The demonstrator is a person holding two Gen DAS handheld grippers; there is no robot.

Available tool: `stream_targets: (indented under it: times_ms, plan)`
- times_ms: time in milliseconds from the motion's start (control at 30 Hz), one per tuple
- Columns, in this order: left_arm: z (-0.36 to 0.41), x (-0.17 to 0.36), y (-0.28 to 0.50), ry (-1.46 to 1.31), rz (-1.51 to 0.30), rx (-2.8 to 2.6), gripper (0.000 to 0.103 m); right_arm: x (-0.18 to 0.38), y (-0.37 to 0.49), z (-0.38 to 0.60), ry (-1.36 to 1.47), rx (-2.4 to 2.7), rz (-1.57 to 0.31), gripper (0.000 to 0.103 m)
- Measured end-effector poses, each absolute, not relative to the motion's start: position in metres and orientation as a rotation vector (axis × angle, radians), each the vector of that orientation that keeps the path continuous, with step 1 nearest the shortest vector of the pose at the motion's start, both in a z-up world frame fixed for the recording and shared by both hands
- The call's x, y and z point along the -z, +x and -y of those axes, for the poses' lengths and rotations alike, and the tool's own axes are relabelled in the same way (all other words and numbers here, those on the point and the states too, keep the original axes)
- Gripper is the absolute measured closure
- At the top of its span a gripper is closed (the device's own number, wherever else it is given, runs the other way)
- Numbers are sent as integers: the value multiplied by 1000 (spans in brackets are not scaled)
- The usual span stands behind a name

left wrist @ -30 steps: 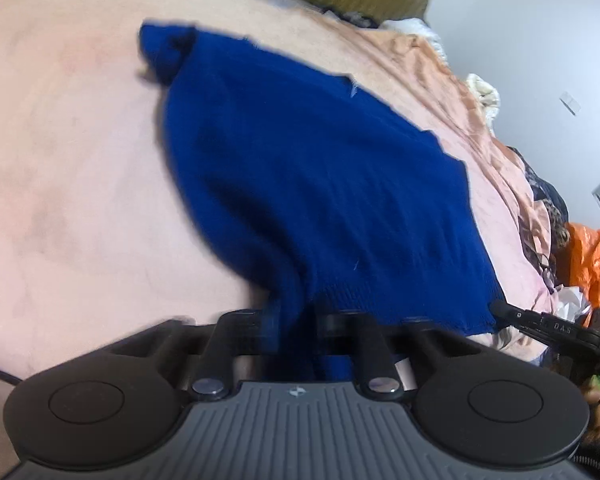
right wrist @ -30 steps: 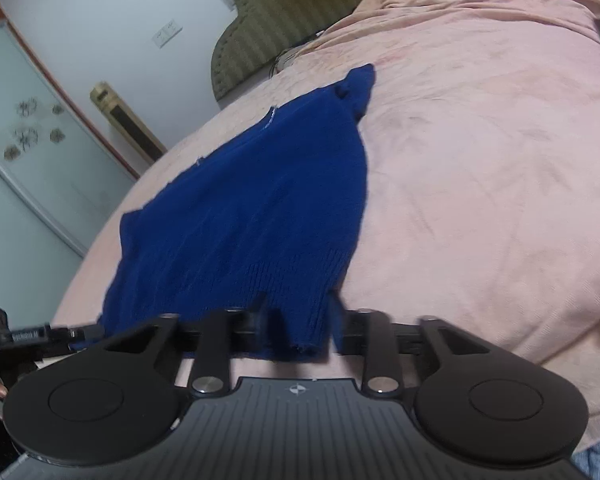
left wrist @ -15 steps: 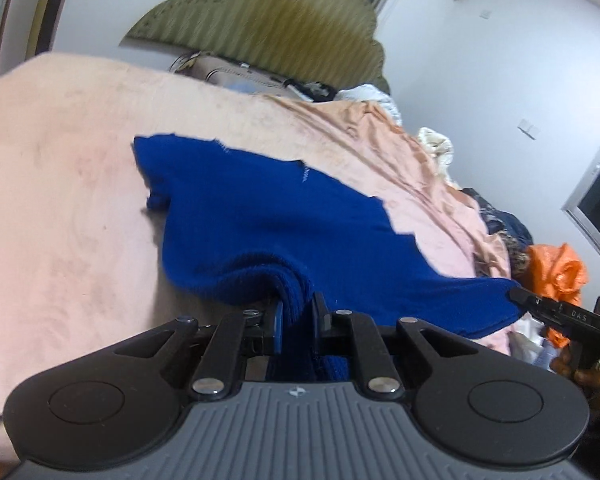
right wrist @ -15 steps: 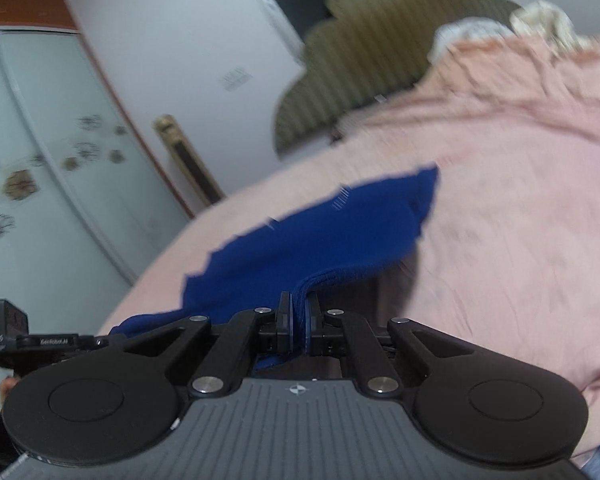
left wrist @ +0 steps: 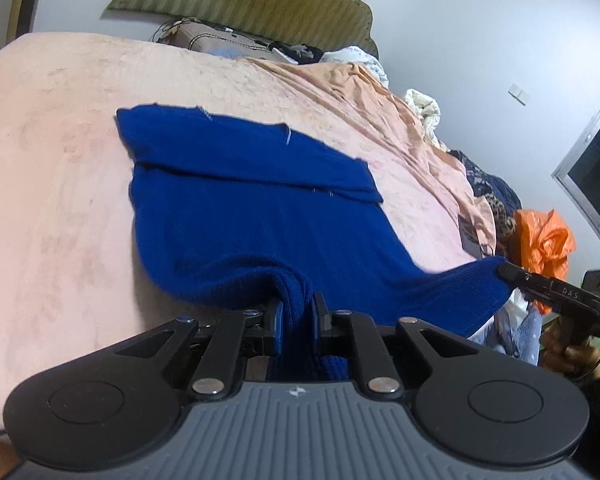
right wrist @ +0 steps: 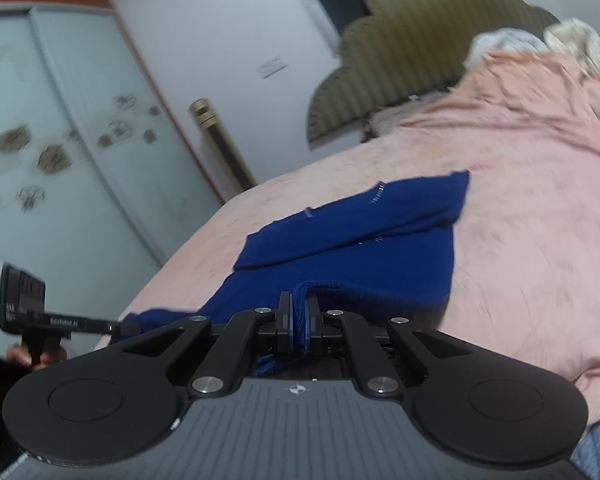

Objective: Fold small clothes

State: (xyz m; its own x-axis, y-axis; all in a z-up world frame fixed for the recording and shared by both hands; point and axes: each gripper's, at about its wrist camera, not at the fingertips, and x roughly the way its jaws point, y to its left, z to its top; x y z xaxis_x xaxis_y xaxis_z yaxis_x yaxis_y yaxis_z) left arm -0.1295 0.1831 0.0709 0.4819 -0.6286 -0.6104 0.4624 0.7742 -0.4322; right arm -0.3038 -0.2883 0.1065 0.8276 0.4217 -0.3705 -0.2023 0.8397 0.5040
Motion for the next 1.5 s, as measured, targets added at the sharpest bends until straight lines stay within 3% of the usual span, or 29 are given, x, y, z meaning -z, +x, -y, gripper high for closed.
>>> stream_targets:
  times_ms: [500,1000,1133,1200,1267,1433,1500]
  plan:
    - [-143,-105,24,-256,-790,584,90,-85,-163,339,828,-238,-344,94]
    - [-123,-21,209,-359,-940,371,87,-14,66,359,947,-71,-522,94]
    - [-150,-4,224,-497,-956,298,79,11,110,355,898,6,-622,76]
    - [-167,-5,221,-527,-929,268,50,10,115,352,841,31,-615,69]
    - [-181,-11,215,-528,-890,229,38,2,109,350,782,47,-566,62]
    - [-177,-27,190,-344,-831,264,38,-20,93,347,669,42,-502,44]
    - [-163,-31,183,-256,-823,290,38,-18,97,338,637,-23,-548,43]
